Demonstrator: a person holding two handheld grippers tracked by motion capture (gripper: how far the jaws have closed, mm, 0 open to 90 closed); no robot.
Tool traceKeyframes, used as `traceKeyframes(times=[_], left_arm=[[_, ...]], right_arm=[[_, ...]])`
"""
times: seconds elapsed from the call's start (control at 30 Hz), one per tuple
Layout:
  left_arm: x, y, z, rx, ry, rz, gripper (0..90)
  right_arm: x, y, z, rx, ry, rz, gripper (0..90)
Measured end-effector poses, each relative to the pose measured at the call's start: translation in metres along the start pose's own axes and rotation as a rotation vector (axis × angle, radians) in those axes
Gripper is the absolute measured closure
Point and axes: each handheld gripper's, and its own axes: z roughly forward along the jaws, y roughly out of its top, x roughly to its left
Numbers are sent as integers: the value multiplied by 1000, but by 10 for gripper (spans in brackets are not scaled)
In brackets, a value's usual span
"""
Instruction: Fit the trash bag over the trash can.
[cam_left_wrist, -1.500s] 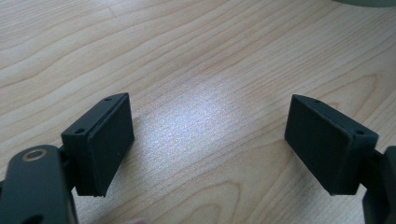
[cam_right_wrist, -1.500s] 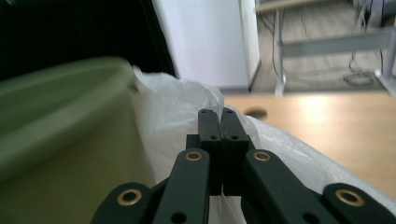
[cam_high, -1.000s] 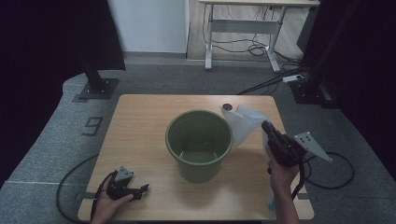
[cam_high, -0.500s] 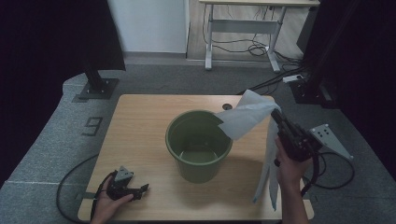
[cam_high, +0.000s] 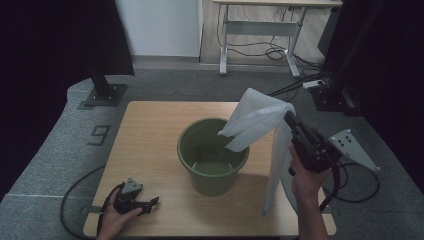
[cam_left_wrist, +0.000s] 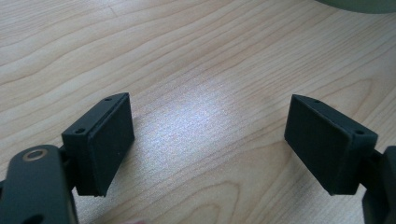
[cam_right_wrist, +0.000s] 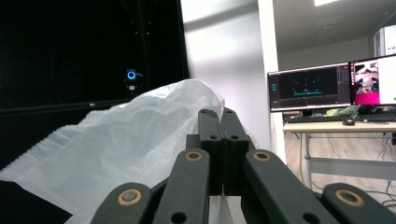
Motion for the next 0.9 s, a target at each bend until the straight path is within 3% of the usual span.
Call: traceKeyframes(times=[0.2, 0.23, 0.3, 0.53, 0.57, 0.67, 0.73, 0.77, 0.8, 0.83, 0.9], left_arm=[[0, 0, 0, 0, 0, 0, 155], [0, 0, 0, 0, 0, 0, 155], [0, 0, 0, 0, 0, 0, 156], [-1, 0, 0, 4, 4, -4, 155], [-2, 2, 0, 16, 13, -11, 155], [-3, 4, -2, 20, 0, -21, 155], [-6, 11, -10, -15, -3, -34, 155], [-6, 11, -10, -15, -3, -34, 155], [-8, 15, -16, -46, -8, -38, 155], [-10, 18, -21, -66, -13, -36, 156], [-16, 24, -30, -94, -3, -20, 159]], right_arm=[[18, -12, 6, 26, 33, -33, 890], [24, -20, 9, 46, 31, -69, 890], [26, -23, 9, 54, 31, -79, 890], [35, -58, 15, 136, 50, -98, 889], [38, -70, 15, 160, 53, -116, 889], [39, -80, 14, 177, 66, -111, 889], [45, -98, 12, 213, 93, -118, 887], [45, -98, 12, 213, 93, -118, 887], [47, -102, 11, 222, 98, -127, 884], [54, -115, 10, 244, 115, -163, 867], [57, -119, 9, 256, 125, -167, 861]])
